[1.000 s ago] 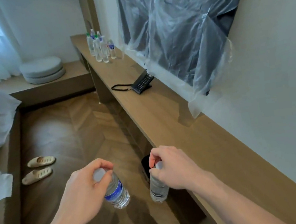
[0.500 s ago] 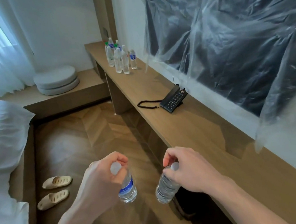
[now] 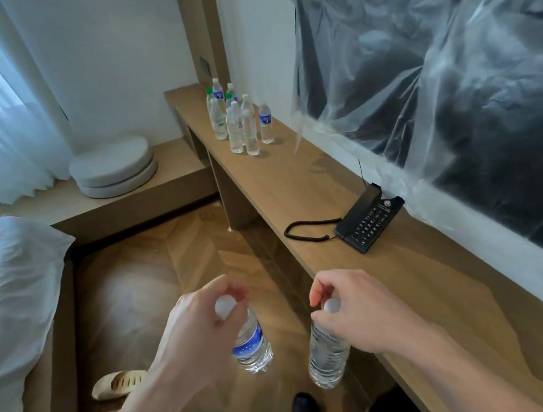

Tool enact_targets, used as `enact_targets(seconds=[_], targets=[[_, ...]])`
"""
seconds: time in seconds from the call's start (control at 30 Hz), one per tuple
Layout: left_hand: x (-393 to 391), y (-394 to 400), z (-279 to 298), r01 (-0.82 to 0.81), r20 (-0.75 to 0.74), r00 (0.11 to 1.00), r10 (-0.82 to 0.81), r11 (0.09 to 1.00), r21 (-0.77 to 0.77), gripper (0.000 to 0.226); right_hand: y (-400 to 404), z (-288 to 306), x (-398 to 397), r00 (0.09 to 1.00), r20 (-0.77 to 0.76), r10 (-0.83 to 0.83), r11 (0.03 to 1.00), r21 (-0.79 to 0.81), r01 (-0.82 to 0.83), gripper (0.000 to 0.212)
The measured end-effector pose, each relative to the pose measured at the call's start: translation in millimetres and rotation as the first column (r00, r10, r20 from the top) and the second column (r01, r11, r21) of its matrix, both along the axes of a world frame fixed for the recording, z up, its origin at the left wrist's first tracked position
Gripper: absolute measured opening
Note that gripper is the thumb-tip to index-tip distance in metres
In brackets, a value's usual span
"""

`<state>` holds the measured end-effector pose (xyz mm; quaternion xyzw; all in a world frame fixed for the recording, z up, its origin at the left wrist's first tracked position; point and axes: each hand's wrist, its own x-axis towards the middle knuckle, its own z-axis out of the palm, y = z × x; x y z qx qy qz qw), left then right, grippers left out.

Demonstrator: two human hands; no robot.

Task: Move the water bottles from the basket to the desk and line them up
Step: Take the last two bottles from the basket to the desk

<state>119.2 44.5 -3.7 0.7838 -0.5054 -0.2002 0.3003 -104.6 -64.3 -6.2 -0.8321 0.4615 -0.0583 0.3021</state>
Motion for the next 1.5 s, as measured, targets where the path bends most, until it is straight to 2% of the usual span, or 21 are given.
enact_targets(seconds=[0.23, 0.4, 0.6, 0.93, 1.13, 1.5], targets=[[64, -103, 13, -0.086, 0.027, 0.996, 0.086, 0.996, -0.026, 0.022, -128, 6, 80, 0.994, -0.012, 0.109, 0.992, -0.064, -0.110, 0.003], [113, -157, 19, -0.145, 0.036, 0.989, 0.147, 0.988, -0.045, 0.021, -199, 20, 136, 0.987, -0.006, 0.163, 0.985, -0.060, -0.164, 0.007], [183, -225, 13, -0.109, 0.048, 0.993, 0.111, 0.993, -0.046, 0.015, -268, 24, 200, 0.987, -0.001, 0.160, 0.986, -0.055, -0.159, 0.011], [353, -347, 12, -0.007, -0.014, 1.000, 0.006, 0.997, -0.077, 0.014, -376, 27, 343, 0.997, -0.045, 0.065, 0.997, -0.041, -0.067, 0.013], [447, -428, 30, 0.084, 0.065, 0.995, -0.078, 0.992, -0.094, 0.013, -431, 47, 415, 0.993, 0.085, -0.081, 0.994, -0.060, 0.086, 0.008], [561, -587, 46, 0.089, 0.059, 0.995, -0.081, 0.987, -0.136, 0.009, -570, 65, 520, 0.988, 0.133, -0.075, 0.986, -0.137, 0.093, 0.009]])
